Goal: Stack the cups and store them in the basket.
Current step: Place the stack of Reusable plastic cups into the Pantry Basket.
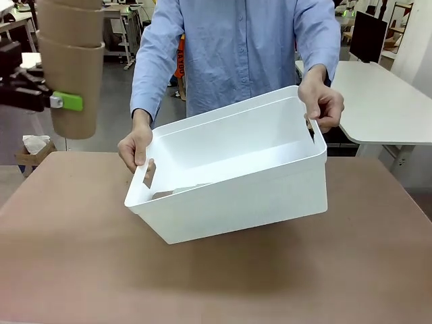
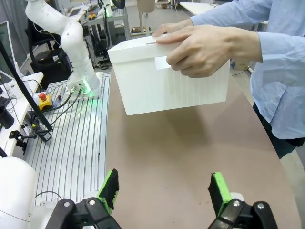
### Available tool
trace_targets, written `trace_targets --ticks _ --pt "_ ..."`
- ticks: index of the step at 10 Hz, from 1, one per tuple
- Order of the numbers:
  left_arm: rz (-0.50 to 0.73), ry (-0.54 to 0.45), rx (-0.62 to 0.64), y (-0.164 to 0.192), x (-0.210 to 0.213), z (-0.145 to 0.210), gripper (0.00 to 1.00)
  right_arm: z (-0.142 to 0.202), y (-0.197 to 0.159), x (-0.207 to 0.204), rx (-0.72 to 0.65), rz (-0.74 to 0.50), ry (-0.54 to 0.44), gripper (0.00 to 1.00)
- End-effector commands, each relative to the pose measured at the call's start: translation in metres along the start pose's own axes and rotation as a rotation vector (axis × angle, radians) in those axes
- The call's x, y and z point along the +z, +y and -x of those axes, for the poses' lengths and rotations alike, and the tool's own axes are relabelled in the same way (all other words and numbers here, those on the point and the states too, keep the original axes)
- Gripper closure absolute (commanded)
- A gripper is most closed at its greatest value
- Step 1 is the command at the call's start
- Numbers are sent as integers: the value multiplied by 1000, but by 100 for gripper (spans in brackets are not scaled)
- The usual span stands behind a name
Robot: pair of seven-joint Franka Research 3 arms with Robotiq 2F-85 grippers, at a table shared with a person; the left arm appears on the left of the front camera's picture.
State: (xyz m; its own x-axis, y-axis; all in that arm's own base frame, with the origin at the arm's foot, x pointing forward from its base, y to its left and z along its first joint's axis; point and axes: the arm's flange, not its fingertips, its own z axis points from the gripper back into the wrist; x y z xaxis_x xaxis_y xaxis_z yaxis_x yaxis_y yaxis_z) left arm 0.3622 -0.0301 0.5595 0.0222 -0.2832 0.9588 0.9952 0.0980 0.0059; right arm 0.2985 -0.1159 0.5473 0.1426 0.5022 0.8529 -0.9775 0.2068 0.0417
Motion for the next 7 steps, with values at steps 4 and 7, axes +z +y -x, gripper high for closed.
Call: trace_targets --ticks 4,7 --pt "-7 287 13 -3 -78 -59 15 1 1 0 24 1 -19 0" --pt "-18 409 20 3 -140 -62 15 1 1 0 24 1 -19 0"
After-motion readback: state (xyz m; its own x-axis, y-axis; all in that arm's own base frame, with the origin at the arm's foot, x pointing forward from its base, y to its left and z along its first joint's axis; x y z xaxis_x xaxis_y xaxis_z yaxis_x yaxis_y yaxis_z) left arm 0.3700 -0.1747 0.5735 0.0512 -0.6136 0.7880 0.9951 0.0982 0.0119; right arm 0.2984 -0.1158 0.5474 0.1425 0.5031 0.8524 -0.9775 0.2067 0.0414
